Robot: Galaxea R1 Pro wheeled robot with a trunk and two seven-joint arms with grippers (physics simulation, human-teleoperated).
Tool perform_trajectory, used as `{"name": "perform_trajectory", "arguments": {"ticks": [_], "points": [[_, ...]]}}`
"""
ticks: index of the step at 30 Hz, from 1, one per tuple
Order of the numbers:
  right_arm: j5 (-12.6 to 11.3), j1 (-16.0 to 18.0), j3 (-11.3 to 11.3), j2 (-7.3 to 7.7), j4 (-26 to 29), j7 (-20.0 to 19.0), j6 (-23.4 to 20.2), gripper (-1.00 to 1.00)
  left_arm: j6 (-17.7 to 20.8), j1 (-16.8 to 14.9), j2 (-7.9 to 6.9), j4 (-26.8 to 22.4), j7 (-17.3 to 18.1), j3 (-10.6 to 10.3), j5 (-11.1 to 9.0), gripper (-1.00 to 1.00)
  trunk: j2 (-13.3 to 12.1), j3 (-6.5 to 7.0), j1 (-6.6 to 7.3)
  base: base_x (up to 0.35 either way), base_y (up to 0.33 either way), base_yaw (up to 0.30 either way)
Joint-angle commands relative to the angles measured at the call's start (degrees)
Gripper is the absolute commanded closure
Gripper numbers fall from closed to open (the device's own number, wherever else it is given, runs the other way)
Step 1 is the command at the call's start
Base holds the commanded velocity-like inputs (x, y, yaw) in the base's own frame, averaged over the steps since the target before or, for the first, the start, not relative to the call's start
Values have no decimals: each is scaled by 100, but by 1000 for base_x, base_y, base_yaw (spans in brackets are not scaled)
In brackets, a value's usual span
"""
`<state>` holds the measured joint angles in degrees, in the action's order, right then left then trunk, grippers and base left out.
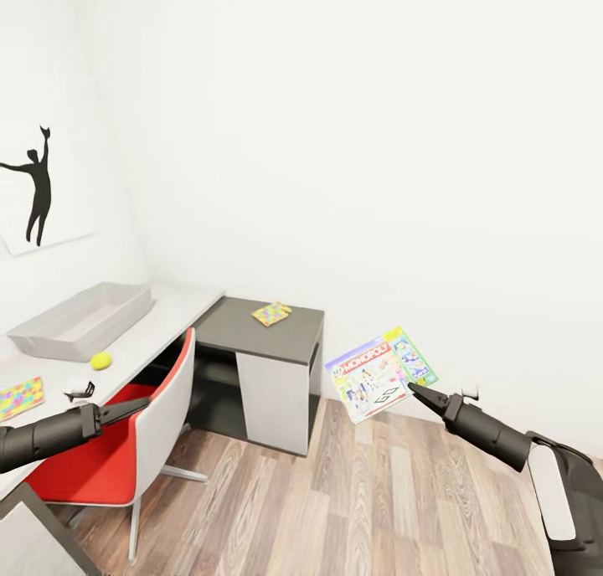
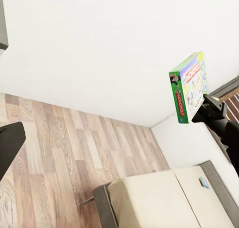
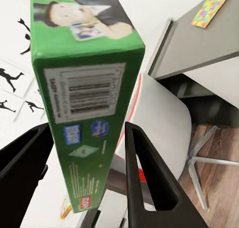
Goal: Put all the toys in the child's room - the three board games (two on the bed and one on the table), the two jigsaw puzzles on the table, and the tennis ball on the table - inside the toy box on the table in the child's room.
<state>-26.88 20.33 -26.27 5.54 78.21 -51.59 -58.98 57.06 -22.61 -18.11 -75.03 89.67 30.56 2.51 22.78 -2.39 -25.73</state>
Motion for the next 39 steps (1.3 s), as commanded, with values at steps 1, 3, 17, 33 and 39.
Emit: {"name": "perform_trajectory", "arguments": {"ticks": [1,3,17,33,39], "points": [[24,6,-8,0,4,-39,-17,100,60,-6,1,-2,33,3,28,-100,13,-23,-5,153,-65,96],[24,6,-9,0,4,-45,-17,100,60,-6,1,-2,33,3,29,-100,13,-39,-5,171,-84,87],[25,6,-11,0,11,-54,-11,100,60,-6,9,-2,33,-6,24,-100,13,-48,-5,131,-45,7],[25,6,7,-1,11,-46,-8,100,51,-6,9,-2,33,-6,12,-100,13,-48,-5,88,-14,0],[25,5,7,0,11,-46,-5,100,55,-6,9,-2,33,2,18,-100,13,-48,-5,-131,50,0]]}}
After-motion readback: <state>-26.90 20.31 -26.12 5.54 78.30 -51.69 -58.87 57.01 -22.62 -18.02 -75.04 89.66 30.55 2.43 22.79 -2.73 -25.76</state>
